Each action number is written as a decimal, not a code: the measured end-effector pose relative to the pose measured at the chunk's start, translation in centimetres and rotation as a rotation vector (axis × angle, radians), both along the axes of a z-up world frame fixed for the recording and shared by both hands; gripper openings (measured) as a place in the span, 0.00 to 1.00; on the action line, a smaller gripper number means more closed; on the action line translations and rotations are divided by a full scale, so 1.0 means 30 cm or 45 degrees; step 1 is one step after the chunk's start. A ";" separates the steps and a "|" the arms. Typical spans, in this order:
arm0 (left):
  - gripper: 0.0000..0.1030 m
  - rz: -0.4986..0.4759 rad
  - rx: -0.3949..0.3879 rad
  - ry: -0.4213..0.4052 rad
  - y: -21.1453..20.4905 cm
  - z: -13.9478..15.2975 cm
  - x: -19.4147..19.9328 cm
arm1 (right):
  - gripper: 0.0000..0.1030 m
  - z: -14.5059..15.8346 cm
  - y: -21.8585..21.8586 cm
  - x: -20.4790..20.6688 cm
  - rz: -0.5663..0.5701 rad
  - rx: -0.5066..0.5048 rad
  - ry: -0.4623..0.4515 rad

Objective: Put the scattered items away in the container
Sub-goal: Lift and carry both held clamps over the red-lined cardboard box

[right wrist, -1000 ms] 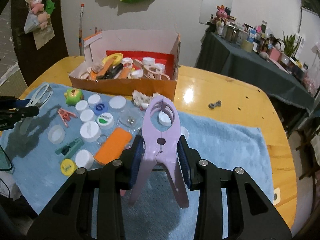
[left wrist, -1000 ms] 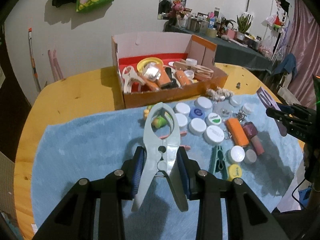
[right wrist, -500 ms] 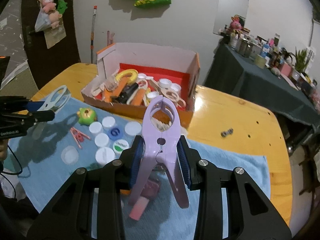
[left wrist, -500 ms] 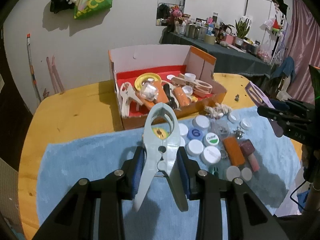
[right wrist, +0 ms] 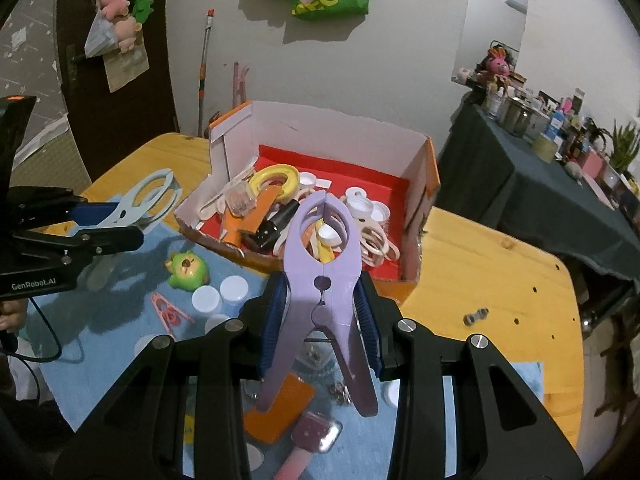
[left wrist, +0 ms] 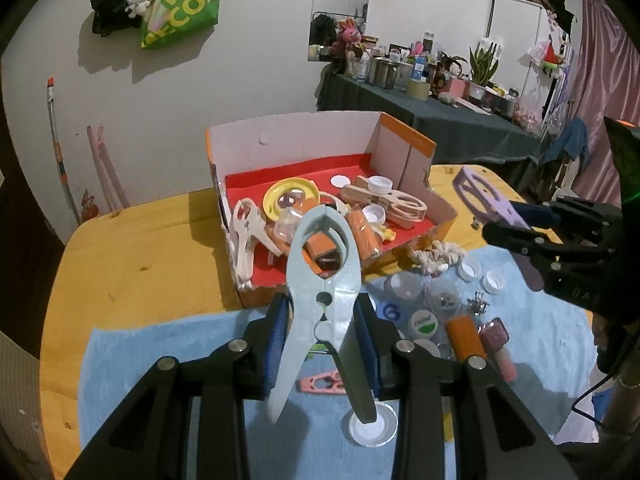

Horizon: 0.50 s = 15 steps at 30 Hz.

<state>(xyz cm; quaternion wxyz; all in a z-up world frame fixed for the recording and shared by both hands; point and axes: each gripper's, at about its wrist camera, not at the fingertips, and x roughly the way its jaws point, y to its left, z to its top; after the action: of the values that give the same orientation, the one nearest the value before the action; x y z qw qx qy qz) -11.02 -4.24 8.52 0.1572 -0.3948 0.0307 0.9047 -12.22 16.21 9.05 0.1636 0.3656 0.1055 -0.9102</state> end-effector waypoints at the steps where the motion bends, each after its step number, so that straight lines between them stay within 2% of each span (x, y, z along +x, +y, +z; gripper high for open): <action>1: 0.35 -0.002 0.001 -0.001 0.004 0.003 -0.010 | 0.33 0.000 -0.003 -0.008 0.003 0.000 -0.003; 15: 0.35 -0.006 0.007 0.011 0.048 0.048 -0.113 | 0.33 -0.004 -0.055 -0.105 0.035 -0.009 -0.036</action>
<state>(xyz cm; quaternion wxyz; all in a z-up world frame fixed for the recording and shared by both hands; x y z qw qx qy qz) -14.41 -2.81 9.95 0.1602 -0.3903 0.0299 0.9061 -15.35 14.56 8.94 0.1788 0.3763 0.1051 -0.9030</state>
